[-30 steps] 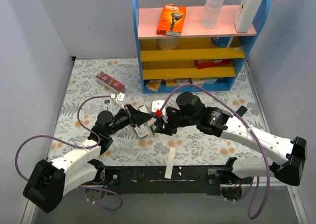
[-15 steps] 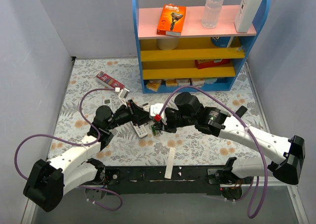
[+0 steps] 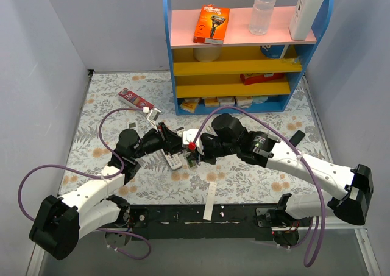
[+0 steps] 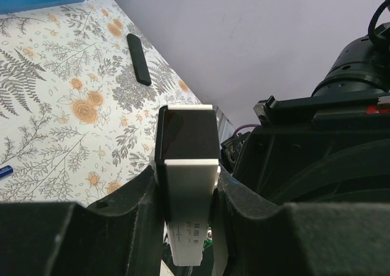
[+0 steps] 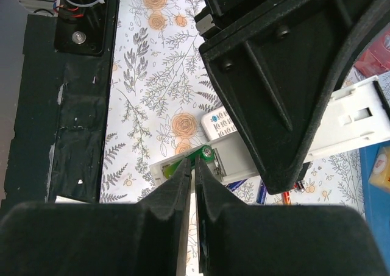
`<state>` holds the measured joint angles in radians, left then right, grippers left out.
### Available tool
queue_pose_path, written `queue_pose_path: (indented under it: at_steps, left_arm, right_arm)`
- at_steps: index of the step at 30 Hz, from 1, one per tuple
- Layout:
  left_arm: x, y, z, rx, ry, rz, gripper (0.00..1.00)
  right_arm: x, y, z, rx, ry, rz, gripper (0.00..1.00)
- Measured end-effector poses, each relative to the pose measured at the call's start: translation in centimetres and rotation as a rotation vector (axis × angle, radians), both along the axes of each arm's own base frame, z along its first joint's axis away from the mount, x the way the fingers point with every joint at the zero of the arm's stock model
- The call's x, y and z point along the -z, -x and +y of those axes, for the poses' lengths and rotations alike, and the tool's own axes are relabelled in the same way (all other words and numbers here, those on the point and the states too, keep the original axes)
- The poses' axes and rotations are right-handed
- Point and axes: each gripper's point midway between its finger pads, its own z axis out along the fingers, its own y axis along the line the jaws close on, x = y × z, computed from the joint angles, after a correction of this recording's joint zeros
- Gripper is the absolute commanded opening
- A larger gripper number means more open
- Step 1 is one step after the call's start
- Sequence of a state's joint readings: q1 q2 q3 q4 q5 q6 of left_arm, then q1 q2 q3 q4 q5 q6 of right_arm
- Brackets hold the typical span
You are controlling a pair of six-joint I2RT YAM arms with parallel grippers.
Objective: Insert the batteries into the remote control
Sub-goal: Load the battery into the remote control.
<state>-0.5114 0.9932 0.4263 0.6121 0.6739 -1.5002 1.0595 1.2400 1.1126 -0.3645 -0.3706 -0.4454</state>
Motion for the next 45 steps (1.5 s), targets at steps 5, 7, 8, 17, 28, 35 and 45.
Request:
queue_pose_path:
  at_steps: [5,7,8,17,28,35,45]
  left_arm:
    - [0.0,-0.2,0.1,-0.004,-0.007,0.006,0.00]
    - [0.0,-0.3,0.1,-0.007,-0.010,0.007,0.00]
    - [0.0,-0.3,0.1,-0.007,-0.010,0.006,0.00]
    - [0.2,-0.9,0.5,-0.067,0.006,0.056,0.00]
    - [0.5,-1.1,1.5,-0.152,0.140,0.184,0.00]
    - [0.2,-1.4,1.8,-0.179,0.185,0.224,0.00]
    - [-0.2,-2.0,2.7,-0.247,0.265,0.285,0.00]
  right_arm:
    - [0.3,-0.1,0.0,0.000,0.009,0.006,0.12]
    - [0.4,-0.1,0.0,0.002,0.010,0.008,0.12]
    - [0.4,-0.2,0.1,0.004,0.011,0.008,0.13]
    - [0.5,-0.7,0.1,0.051,0.016,0.026,0.15]
    - [0.7,-1.3,0.0,0.126,0.009,0.056,0.13]
    - [0.0,-1.2,0.0,0.134,-0.016,0.072,0.11]
    - [0.0,-0.9,0.1,0.135,-0.025,0.109,0.11]
